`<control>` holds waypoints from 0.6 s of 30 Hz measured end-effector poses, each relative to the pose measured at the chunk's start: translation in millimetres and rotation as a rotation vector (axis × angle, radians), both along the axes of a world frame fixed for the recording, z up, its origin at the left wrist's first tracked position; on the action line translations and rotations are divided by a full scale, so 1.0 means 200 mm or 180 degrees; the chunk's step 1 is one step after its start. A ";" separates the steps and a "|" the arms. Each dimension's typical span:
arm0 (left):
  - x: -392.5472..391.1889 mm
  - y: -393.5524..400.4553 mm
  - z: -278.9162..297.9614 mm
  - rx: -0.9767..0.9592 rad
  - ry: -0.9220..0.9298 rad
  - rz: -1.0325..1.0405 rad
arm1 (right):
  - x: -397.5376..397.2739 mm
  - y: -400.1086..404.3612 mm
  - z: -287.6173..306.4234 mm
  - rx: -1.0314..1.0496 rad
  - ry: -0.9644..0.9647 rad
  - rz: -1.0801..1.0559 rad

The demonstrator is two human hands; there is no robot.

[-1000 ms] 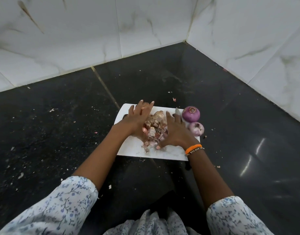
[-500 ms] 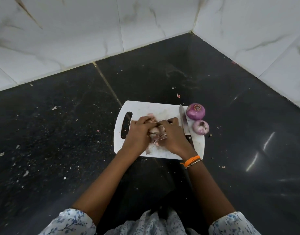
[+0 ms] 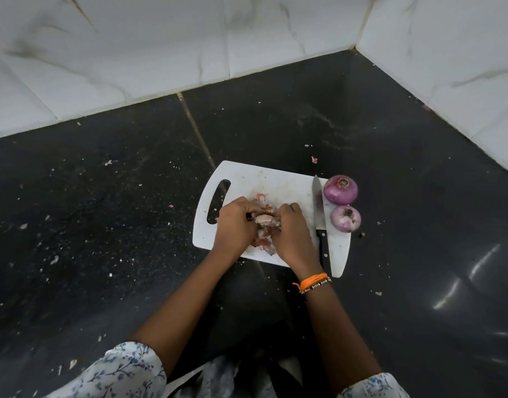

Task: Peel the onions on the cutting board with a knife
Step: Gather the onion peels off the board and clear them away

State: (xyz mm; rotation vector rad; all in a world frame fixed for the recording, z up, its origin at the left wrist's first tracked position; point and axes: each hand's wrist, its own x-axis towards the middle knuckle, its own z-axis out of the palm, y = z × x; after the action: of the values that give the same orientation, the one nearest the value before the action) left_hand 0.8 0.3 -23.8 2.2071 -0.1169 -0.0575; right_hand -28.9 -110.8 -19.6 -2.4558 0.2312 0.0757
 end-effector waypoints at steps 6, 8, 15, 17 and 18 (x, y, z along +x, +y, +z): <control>-0.05 0.04 0.05 -0.0022 0.0028 0.0201 | 0.00 0.02 0.04 0.0187 0.0006 0.0105; -0.07 0.09 0.08 -0.0098 0.0104 0.0306 | 0.00 0.05 0.07 0.0195 -0.0028 0.0234; -0.29 0.46 0.22 -0.0329 0.0107 0.0909 | -0.06 0.40 0.17 0.0254 -0.0165 0.1023; -0.39 0.61 0.22 -0.0299 0.0135 0.1190 | -0.11 0.56 0.19 0.0273 -0.0165 0.1345; -0.45 0.69 0.22 -0.0244 0.0137 0.1344 | -0.15 0.65 0.19 0.0292 -0.0155 0.1506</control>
State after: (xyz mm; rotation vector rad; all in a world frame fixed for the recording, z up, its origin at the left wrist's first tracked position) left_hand -90.2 139.0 20.9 2.1093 0.3649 0.1321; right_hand -58.4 19.5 18.7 -2.3681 -0.3700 0.2242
